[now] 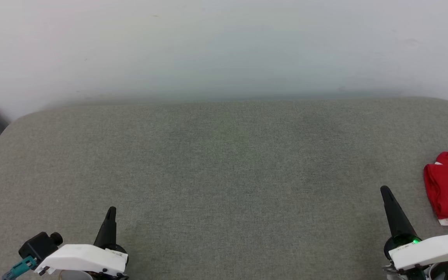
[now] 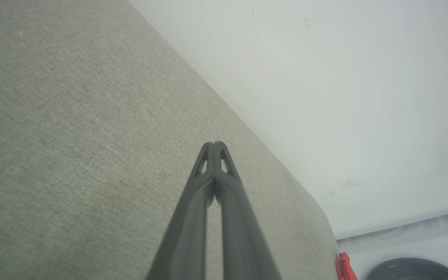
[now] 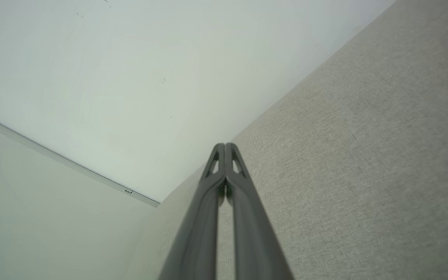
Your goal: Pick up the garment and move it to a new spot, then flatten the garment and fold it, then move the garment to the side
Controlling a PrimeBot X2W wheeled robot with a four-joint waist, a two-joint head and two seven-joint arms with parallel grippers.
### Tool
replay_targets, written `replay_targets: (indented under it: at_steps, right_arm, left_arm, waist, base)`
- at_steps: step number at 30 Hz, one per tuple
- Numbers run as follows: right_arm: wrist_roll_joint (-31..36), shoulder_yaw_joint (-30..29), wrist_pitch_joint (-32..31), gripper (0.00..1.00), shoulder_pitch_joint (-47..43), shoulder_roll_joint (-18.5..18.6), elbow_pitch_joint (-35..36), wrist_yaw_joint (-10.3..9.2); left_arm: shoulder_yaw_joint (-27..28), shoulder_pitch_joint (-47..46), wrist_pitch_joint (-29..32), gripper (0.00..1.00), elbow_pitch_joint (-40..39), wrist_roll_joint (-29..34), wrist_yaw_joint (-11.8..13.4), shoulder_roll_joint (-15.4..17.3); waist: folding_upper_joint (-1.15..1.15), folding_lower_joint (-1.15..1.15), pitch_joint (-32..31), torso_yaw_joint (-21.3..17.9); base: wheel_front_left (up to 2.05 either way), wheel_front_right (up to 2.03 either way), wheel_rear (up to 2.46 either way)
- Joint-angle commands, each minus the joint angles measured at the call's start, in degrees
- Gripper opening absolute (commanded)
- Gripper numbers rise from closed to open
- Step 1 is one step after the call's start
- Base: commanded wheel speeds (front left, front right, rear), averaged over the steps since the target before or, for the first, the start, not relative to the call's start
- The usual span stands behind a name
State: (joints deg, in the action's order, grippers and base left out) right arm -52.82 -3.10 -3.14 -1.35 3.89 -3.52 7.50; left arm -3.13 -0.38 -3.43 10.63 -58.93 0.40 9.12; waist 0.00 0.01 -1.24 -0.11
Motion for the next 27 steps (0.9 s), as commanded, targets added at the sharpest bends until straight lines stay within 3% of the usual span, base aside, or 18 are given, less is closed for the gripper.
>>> replay_targets:
  at_steps: [1, 27]
  right_arm:
    - [-1.9, -0.13, -0.12, 0.0, 1.5, 0.44, 0.12, 0.0]
    - [-18.29, -0.9, -0.98, 0.0, 4.26, 0.34, -4.35, -0.01]
  left_arm:
    - [0.72, -1.64, 0.37, 0.0, -0.38, -1.41, -0.63, 0.03]
    - [4.37, -3.57, 4.3, 0.0, 1.19, -15.03, -3.73, -2.51]
  waist:
    - [0.0, 0.0, 0.02, 0.0]
    - [0.0, 0.0, 0.5, 0.04]
  base:
    - [0.0, 0.0, 0.0]
    - [0.0, 0.0, 0.0]
